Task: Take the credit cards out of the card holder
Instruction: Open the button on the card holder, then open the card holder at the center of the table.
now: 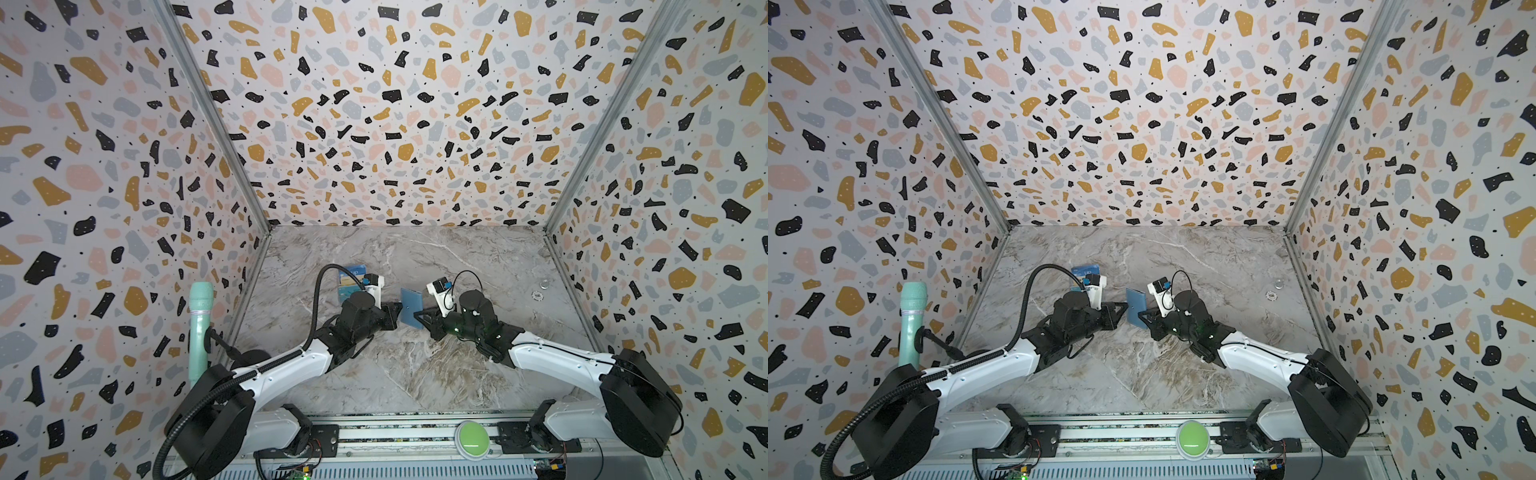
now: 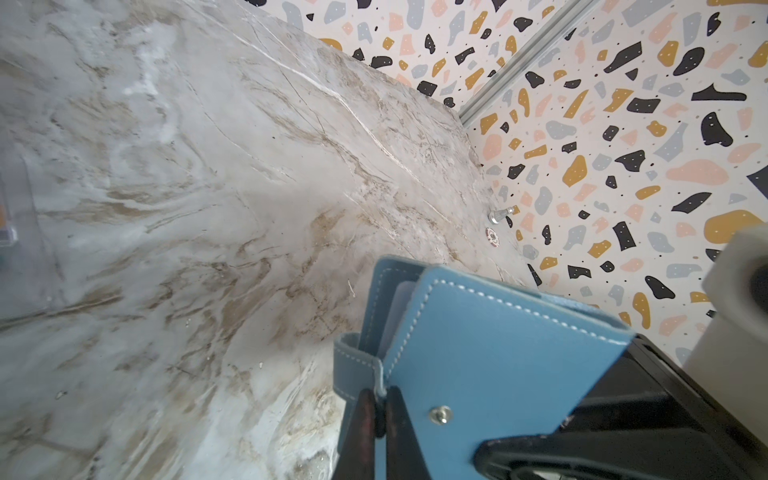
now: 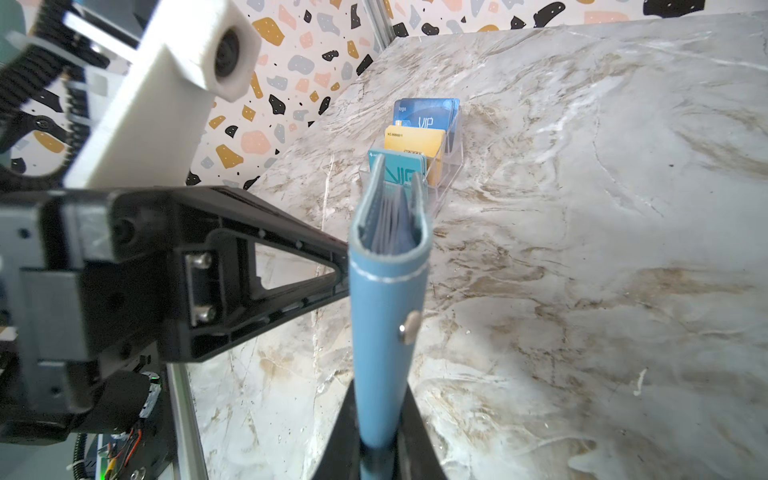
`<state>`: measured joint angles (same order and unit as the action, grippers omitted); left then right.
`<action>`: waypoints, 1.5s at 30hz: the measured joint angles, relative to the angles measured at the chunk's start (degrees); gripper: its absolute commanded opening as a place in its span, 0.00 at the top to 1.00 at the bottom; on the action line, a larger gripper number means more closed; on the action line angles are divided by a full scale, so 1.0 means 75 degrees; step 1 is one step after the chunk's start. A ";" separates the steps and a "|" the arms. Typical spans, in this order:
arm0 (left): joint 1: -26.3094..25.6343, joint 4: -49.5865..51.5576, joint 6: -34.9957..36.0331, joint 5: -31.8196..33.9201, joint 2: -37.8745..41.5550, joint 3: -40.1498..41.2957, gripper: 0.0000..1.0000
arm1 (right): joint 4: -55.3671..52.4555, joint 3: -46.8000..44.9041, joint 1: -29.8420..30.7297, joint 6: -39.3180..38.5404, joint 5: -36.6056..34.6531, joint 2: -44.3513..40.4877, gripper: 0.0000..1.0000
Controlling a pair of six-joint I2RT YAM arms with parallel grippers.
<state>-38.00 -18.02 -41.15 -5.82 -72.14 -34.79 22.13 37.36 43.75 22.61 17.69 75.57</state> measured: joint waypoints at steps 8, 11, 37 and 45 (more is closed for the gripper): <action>0.0015 0.0227 0.0134 0.0143 0.0035 -0.0047 1.00 | 0.0119 -0.0052 -0.0358 -0.0009 0.0769 -0.0326 1.00; 0.0015 0.0391 0.0254 0.0216 0.0111 -0.0128 0.99 | 0.0117 -0.0137 -0.0772 -0.0003 0.1212 -0.0495 1.00; 0.0015 -0.1580 -0.0012 -0.2398 0.0793 0.0306 0.47 | 0.0842 -0.0615 -0.3159 0.0723 0.6018 -0.1332 1.00; 0.0015 -0.2818 -0.0624 -0.2876 0.0778 0.0595 0.57 | 0.1743 -0.0734 -0.3206 0.1373 0.6665 -0.1332 1.00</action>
<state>-37.89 -39.16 -45.82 -27.40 -66.30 -30.33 35.20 31.86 19.70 32.91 67.68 65.58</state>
